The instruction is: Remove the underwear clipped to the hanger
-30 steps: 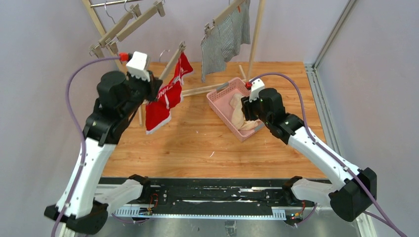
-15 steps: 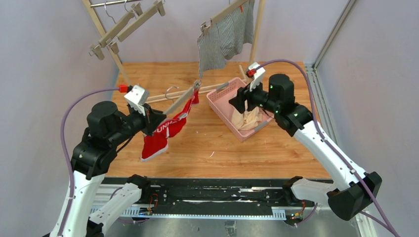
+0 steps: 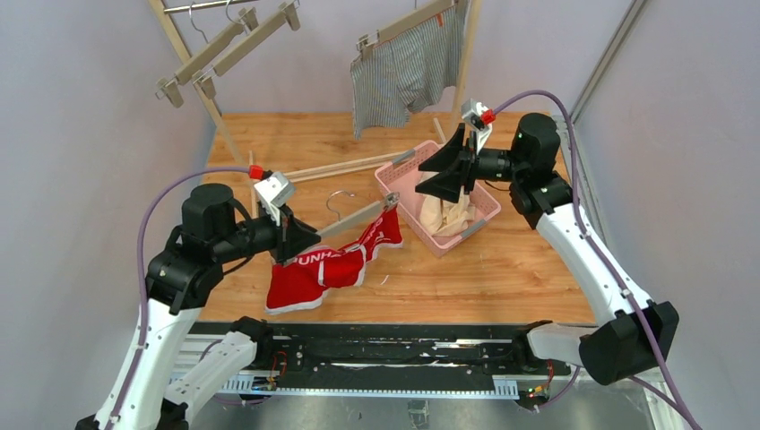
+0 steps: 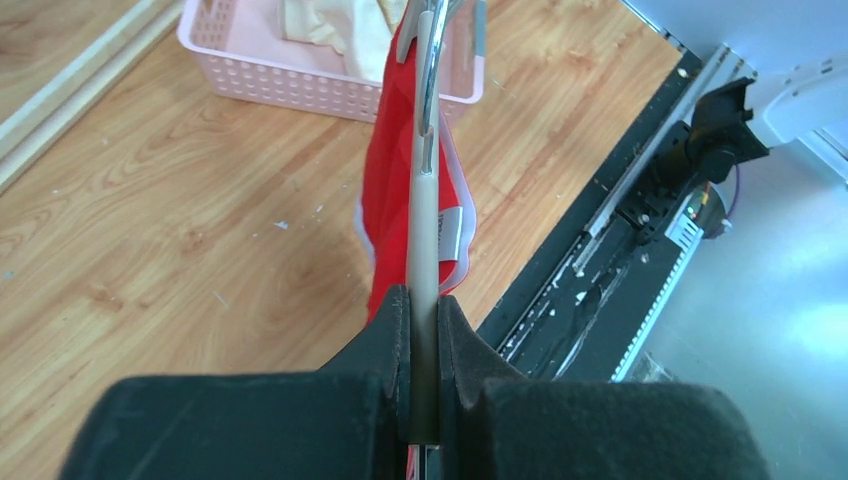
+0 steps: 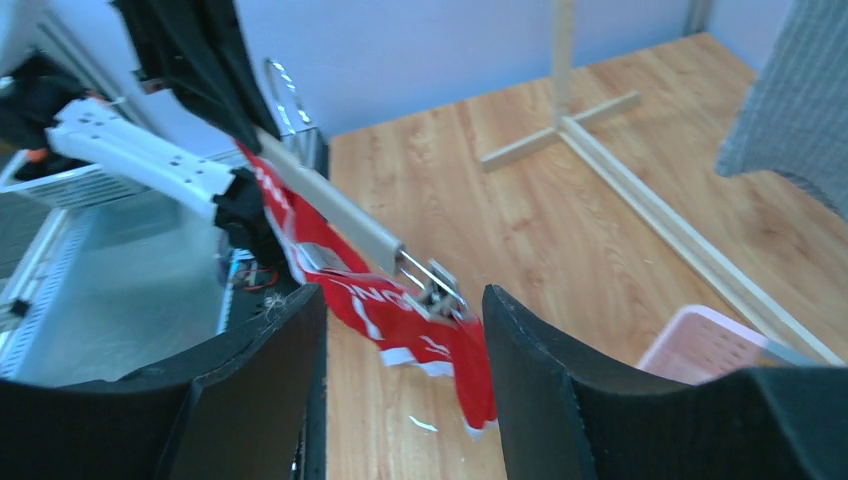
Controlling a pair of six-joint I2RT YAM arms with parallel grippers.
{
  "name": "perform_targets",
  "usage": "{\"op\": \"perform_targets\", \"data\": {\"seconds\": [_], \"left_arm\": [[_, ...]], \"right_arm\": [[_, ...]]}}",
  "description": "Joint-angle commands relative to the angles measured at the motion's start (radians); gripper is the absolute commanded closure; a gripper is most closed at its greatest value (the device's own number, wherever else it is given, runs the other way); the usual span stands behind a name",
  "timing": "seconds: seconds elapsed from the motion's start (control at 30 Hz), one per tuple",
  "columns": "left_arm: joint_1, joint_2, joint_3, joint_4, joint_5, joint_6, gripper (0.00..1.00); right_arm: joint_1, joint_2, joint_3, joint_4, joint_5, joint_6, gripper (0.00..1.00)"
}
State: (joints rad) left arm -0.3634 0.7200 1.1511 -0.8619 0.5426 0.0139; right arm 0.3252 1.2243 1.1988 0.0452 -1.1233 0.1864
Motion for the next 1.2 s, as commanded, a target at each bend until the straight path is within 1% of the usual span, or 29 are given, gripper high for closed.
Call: {"op": "perform_targets", "data": {"seconds": [0.0, 0.1, 0.17, 0.3, 0.33, 0.57, 0.67, 0.87, 1.1, 1.17], "left_arm": [[-0.005, 0.036, 0.022, 0.080, 0.122, 0.030, 1.00], [-0.005, 0.049, 0.006, 0.154, 0.171, 0.002, 1.00], [-0.006, 0.064, 0.005, 0.196, 0.189, -0.021, 1.00], [-0.006, 0.073, 0.028, 0.248, 0.226, -0.056, 1.00], [-0.006, 0.071, 0.034, 0.257, 0.232, -0.065, 1.00], [-0.006, 0.048, 0.046, 0.328, 0.259, -0.127, 1.00], [-0.006, 0.044, 0.045, 0.321, 0.258, -0.126, 1.00], [-0.005, 0.044, 0.032, 0.273, 0.227, -0.100, 1.00], [-0.006, 0.037, 0.026, 0.246, 0.231, -0.081, 1.00], [-0.005, 0.033, 0.027, 0.233, 0.230, -0.074, 1.00]], "right_arm": [[-0.009, 0.037, -0.010, 0.188, -0.235, 0.150, 0.39], [0.002, 0.041, -0.011, 0.199, -0.267, 0.158, 0.39], [0.010, 0.033, -0.014, 0.185, -0.276, 0.134, 0.39], [0.012, 0.021, 0.004, 0.025, -0.250, 0.001, 0.39], [0.013, 0.023, 0.005, 0.015, -0.250, -0.006, 0.39], [0.013, 0.041, -0.002, 0.037, -0.246, 0.010, 0.39], [0.014, 0.036, -0.005, 0.065, -0.232, 0.023, 0.39], [0.013, 0.016, 0.047, 0.053, -0.206, 0.015, 0.39], [0.013, -0.039, 0.060, 0.012, -0.089, -0.025, 0.33], [0.012, -0.052, 0.064, 0.000, -0.060, -0.046, 0.29]]}}
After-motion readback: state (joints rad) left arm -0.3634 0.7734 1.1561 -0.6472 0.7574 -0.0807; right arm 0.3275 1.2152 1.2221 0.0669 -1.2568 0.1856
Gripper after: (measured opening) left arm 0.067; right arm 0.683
